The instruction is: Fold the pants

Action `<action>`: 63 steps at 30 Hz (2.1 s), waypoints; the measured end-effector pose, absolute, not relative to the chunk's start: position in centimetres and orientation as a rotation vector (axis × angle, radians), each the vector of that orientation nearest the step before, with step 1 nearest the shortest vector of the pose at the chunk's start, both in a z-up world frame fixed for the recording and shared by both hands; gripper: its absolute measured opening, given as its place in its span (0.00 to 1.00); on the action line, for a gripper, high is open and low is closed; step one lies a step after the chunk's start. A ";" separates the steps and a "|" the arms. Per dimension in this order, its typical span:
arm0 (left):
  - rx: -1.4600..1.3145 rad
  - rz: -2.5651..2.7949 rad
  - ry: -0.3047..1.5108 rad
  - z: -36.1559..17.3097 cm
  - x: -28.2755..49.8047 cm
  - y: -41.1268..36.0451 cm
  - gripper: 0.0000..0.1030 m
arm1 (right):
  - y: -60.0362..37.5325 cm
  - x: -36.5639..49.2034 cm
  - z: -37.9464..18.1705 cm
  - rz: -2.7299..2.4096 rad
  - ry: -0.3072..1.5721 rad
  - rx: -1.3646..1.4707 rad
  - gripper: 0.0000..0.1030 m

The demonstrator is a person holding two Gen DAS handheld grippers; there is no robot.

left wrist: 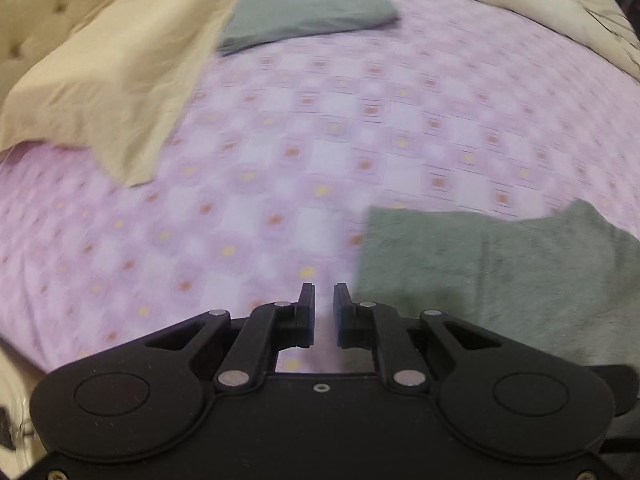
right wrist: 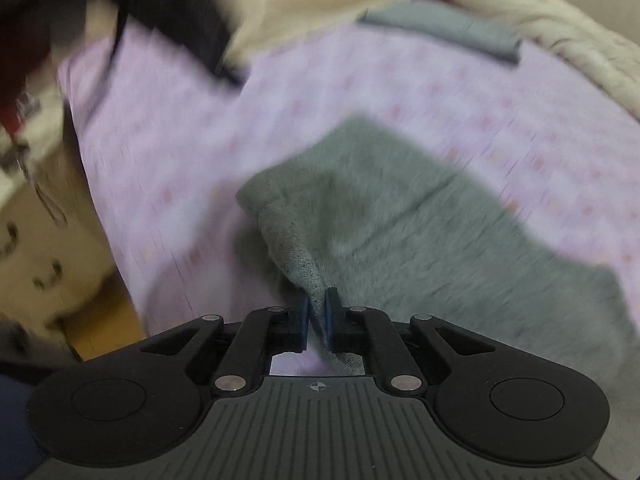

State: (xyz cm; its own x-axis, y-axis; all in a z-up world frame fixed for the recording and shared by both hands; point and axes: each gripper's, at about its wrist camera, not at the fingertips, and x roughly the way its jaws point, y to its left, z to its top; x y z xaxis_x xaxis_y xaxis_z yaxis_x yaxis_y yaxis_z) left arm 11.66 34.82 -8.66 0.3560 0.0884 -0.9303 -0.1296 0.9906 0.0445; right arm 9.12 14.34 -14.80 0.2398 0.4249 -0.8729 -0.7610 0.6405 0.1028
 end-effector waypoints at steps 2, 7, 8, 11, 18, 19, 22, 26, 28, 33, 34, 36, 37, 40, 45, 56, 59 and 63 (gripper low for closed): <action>-0.028 0.081 1.209 -9.5 12.6 33.4 0.18 | 13.8 9.2 -14.7 0.834 1.032 -0.342 0.12; 0.005 -0.001 1.271 -13.3 13.8 29.7 0.18 | 10.6 9.7 -12.5 0.799 1.009 -0.265 0.25; 0.021 -0.008 1.298 -14.4 13.6 29.1 0.18 | 9.7 9.6 -11.9 0.778 1.010 -0.257 0.25; 0.038 -0.040 1.379 -18.3 12.1 28.5 0.17 | 6.2 9.8 -10.4 0.699 1.004 -0.217 0.25; 0.054 -0.082 1.310 -15.5 11.3 26.9 0.10 | -0.3 14.5 -9.0 0.498 0.985 -0.112 0.26; 0.020 -0.079 1.295 -14.9 11.6 26.9 0.11 | -1.0 15.7 -9.1 0.478 0.981 -0.095 0.27; -0.024 -0.035 1.267 -14.6 13.3 26.5 0.11 | -2.5 19.5 -10.5 0.456 0.982 -0.048 0.28; -0.042 0.033 1.312 -16.5 14.6 26.3 0.12 | -3.7 23.8 -13.1 0.478 1.030 -0.077 0.34; -0.051 0.050 1.384 -19.0 14.3 26.4 0.11 | -3.7 25.6 -14.6 0.513 1.070 -0.114 0.34; -0.105 0.100 1.337 -19.2 13.4 26.8 0.11 | -3.1 27.0 -16.7 0.629 1.102 -0.218 0.34; -0.122 0.114 1.342 -19.3 13.6 26.9 0.11 | -3.0 26.7 -17.0 0.664 1.120 -0.217 0.33; -0.160 0.148 1.350 -19.3 14.1 27.0 0.11 | -2.6 25.9 -17.5 0.734 1.163 -0.224 0.33; -0.172 0.162 1.353 -19.3 14.2 27.1 0.10 | -2.1 24.6 -17.7 0.771 1.169 -0.252 0.33; -0.166 0.182 1.356 -19.4 14.5 27.3 0.09 | -1.2 20.8 -17.7 0.870 1.174 -0.296 0.33; -0.094 0.182 1.355 -19.7 15.0 26.1 0.08 | -1.0 21.1 -17.0 0.838 1.133 -0.253 0.33; -0.069 0.190 1.337 -19.5 14.9 25.8 0.07 | -2.9 27.6 -17.1 0.703 1.141 -0.094 0.33; -0.077 0.190 1.337 -19.4 14.9 25.7 0.07 | -2.2 26.9 -18.4 0.833 1.276 -0.049 0.34; -0.085 0.184 1.333 -19.3 14.8 26.0 0.07 | -1.3 26.2 -18.7 0.858 1.277 -0.046 0.34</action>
